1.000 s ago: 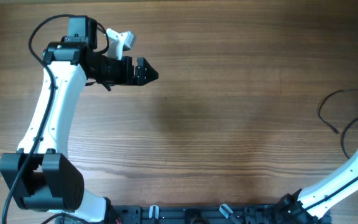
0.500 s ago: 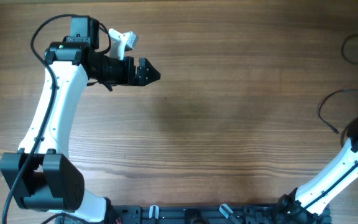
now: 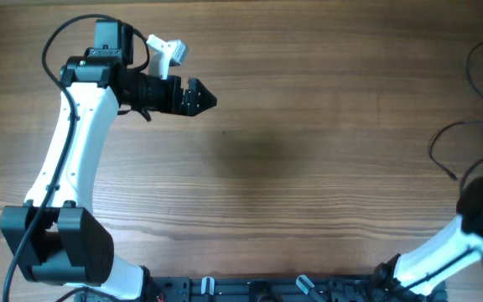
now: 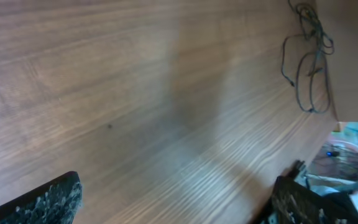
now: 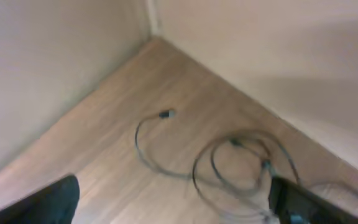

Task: Untangle cables

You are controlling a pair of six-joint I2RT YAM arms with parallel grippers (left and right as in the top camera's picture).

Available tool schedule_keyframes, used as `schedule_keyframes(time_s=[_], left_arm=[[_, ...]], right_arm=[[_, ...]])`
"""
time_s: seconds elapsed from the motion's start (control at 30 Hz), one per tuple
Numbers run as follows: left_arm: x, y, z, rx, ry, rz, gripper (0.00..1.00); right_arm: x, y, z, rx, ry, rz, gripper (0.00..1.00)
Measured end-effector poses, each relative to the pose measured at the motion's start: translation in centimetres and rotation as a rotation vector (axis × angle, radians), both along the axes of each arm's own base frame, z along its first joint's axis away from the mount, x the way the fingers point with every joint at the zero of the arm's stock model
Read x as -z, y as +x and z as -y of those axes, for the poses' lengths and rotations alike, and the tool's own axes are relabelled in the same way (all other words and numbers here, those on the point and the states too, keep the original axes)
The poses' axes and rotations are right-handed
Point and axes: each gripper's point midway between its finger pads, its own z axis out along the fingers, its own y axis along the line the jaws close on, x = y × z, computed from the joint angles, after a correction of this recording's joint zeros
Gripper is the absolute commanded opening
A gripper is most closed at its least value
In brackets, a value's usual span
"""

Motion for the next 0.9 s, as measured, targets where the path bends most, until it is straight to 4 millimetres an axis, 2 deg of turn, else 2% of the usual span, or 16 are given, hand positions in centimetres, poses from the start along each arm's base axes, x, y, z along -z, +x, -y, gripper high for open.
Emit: schedule_keyframes(time_s=[0.03, 0.1, 0.17, 0.23, 0.27, 0.3, 0.43, 0.53, 0.57, 0.6, 0.67, 0.73, 0.8, 0.9], left_arm=[[0.0, 0.3, -0.1, -0.002, 0.006, 0.013, 1.0], [-0.2, 0.8, -0.1, -0.001, 0.009, 0.044, 1.0], [-0.2, 1.0, -0.2, -0.003, 0.014, 0.053, 1.0], [-0.2, 1.2, -0.2, -0.005, 0.018, 0.064, 1.0], [-0.3, 1.5, -0.2, -0.005, 0.018, 0.076, 1.0], [-0.4, 1.8, -0.2, -0.006, 0.02, 0.091, 1.0], [-1.7, 4.3, -0.6, -0.029, 0.011, 0.211, 1.0], [-2.4, 5.9, -2.0, -0.093, 0.011, 0.257, 1.0], [-2.1, 6.4, -3.0, -0.142, 0.041, 0.248, 1.0], [-2.0, 6.6, -3.4, -0.161, 0.056, 0.244, 1.0], [-1.9, 6.9, -4.3, -0.21, 0.101, 0.242, 1.0], [-2.8, 6.9, -4.9, -0.251, 0.126, 0.26, 1.0], [-3.9, 6.9, -5.5, -0.308, 0.129, 0.271, 1.0], [-4.8, 6.4, -5.9, -0.354, 0.143, 0.27, 1.0]], right_arm=[[-2.3, -1.8, -0.9, 0.054, 0.0, 0.028, 1.0], [-3.5, -7.0, -2.2, 0.211, 0.047, -0.009, 1.0], [-1.8, -11.7, -3.0, 0.382, 0.107, -0.12, 1.0], [-0.1, -15.2, -4.0, 0.523, 0.16, -0.212, 1.0], [0.1, -16.3, -4.3, 0.58, 0.172, -0.228, 1.0], [0.2, -16.4, -4.3, 0.593, 0.179, -0.221, 1.0], [0.9, -15.2, -5.5, 0.526, 0.266, -0.206, 1.0], [0.9, -11.3, -7.6, 0.276, 0.294, -0.196, 1.0], [0.9, -9.7, -9.5, 0.156, 0.281, -0.214, 1.0], [0.8, -9.0, -10.4, 0.103, 0.272, -0.22, 1.0], [0.4, -6.5, -13.6, -0.051, 0.237, -0.221, 1.0], [0.1, -4.2, -17.5, -0.234, 0.189, -0.234, 1.0], [-0.2, -2.7, -21.1, -0.398, 0.132, -0.247, 1.0], [-0.4, -1.4, -26.7, -0.649, 0.087, -0.267, 1.0]])
